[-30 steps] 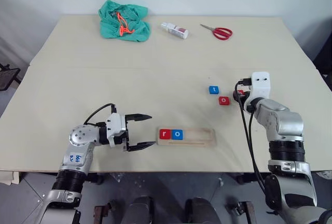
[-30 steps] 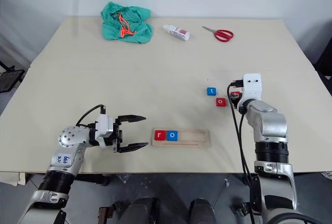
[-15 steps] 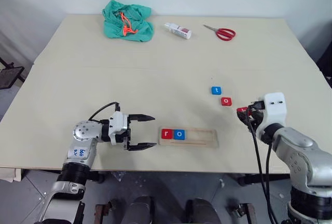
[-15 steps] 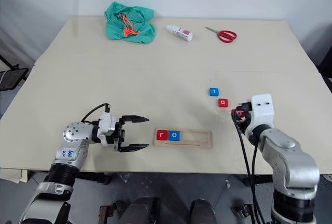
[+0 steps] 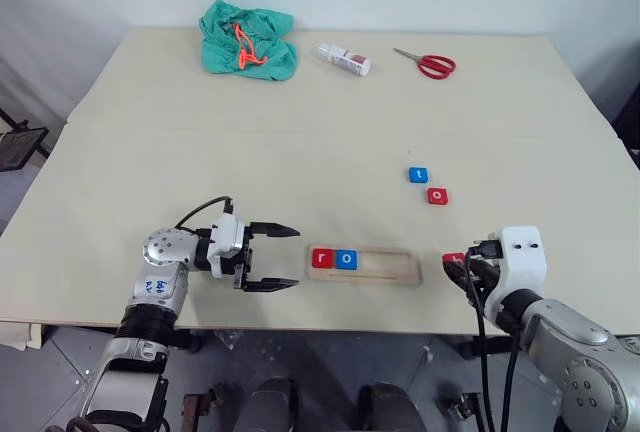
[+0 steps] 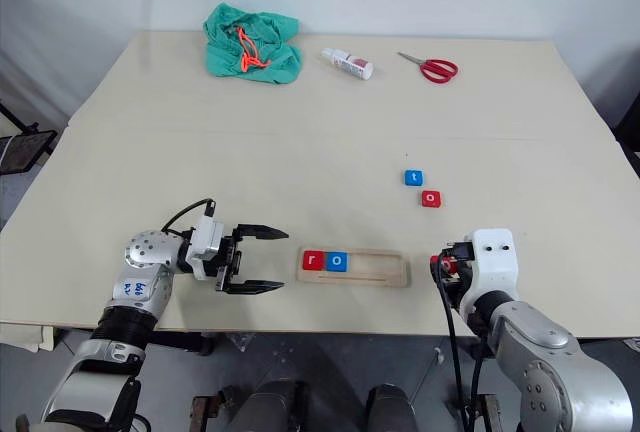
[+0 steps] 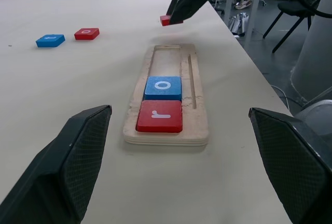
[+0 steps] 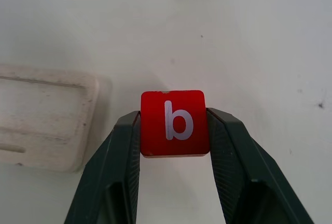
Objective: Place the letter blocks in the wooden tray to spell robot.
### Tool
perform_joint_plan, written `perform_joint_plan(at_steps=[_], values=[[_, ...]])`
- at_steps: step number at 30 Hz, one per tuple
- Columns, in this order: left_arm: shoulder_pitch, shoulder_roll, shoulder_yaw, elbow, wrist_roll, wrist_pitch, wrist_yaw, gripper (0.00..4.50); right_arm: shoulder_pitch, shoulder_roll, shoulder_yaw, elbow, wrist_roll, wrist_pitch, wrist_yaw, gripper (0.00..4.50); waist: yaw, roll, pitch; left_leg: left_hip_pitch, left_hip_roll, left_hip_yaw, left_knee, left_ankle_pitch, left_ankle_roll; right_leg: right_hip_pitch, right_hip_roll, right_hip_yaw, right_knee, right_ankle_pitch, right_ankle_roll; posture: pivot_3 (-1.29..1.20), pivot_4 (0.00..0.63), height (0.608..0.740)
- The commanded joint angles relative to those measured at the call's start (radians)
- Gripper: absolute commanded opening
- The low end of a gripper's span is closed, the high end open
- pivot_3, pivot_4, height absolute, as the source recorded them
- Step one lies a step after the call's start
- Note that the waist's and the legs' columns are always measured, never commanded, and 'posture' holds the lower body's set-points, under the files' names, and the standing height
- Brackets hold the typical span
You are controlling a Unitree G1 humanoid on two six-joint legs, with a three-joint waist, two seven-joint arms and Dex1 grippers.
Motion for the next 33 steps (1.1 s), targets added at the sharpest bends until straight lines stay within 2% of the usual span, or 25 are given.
perform_joint_plan(at_steps=[1,10,15,19,23,25,28,33], values=[[-0.009,-0.002,0.009,0.000,-0.011,-0.020,-0.004,4.50,0.003,0.009,0.002,0.003,-0.017,-0.017,-0.010,1.45,0.000,0.000,0.000,0.000,0.000,0.000,0.000,0.000,0.000,0.000,0.000,0.000,0.000,0.000,0.000,0.00,0.150,0.740],[-0.003,-0.004,0.008,-0.007,-0.013,-0.026,-0.003,4.50,0.001,0.030,0.005,-0.018,-0.027,-0.015,-0.009,4.48,0.000,0.000,0.000,0.000,0.000,0.000,0.000,0.000,0.000,0.000,0.000,0.000,0.000,0.000,0.000,0.00,0.150,0.740],[-0.003,-0.005,0.009,-0.004,-0.015,-0.027,-0.006,4.50,0.008,-0.066,-0.062,-0.036,0.067,-0.016,0.147,4.48,0.001,0.000,0.000,0.000,-0.001,0.000,0.000,0.000,0.000,0.000,0.000,0.000,0.000,0.000,0.000,0.00,0.150,0.740],[-0.010,-0.008,0.008,0.007,-0.014,-0.031,-0.010,4.50,0.053,-0.228,-0.109,0.022,0.135,-0.117,0.314,4.48,0.002,0.000,0.000,0.000,0.000,0.000,0.000,0.000,0.000,0.001,0.000,0.000,0.000,0.000,0.000,0.00,0.150,0.740],[-0.023,-0.013,0.007,0.026,-0.012,-0.037,-0.019,4.50,0.204,-0.534,-0.038,0.199,0.068,-0.471,0.632,4.48,0.005,0.000,0.000,0.000,-0.001,0.001,0.000,0.000,0.001,0.002,0.000,-0.001,-0.002,0.000,0.000,0.00,0.150,0.740],[-0.028,-0.016,0.007,0.031,-0.012,-0.039,-0.020,4.50,0.238,-0.638,0.002,0.317,0.019,-0.647,0.749,4.48,0.005,-0.001,0.000,0.001,-0.001,0.002,0.000,0.000,0.001,0.003,0.000,-0.001,-0.003,0.000,0.000,0.00,0.150,0.740],[-0.029,-0.017,0.008,0.032,-0.018,-0.035,-0.031,4.50,0.196,-0.727,0.053,0.484,-0.025,-0.854,0.867,4.48,0.001,-0.001,0.000,0.001,-0.001,0.003,0.001,0.000,0.002,0.003,0.000,-0.001,-0.003,0.000,0.000,0.00,0.150,0.740],[-0.021,-0.011,0.013,0.035,-0.020,-0.039,-0.048,4.50,-0.001,-0.773,0.179,0.734,-0.084,-1.100,1.002,4.48,0.000,-0.001,0.001,0.001,0.001,0.002,0.002,0.000,0.002,0.003,0.000,-0.002,-0.003,0.000,0.000,0.00,0.150,0.740]])
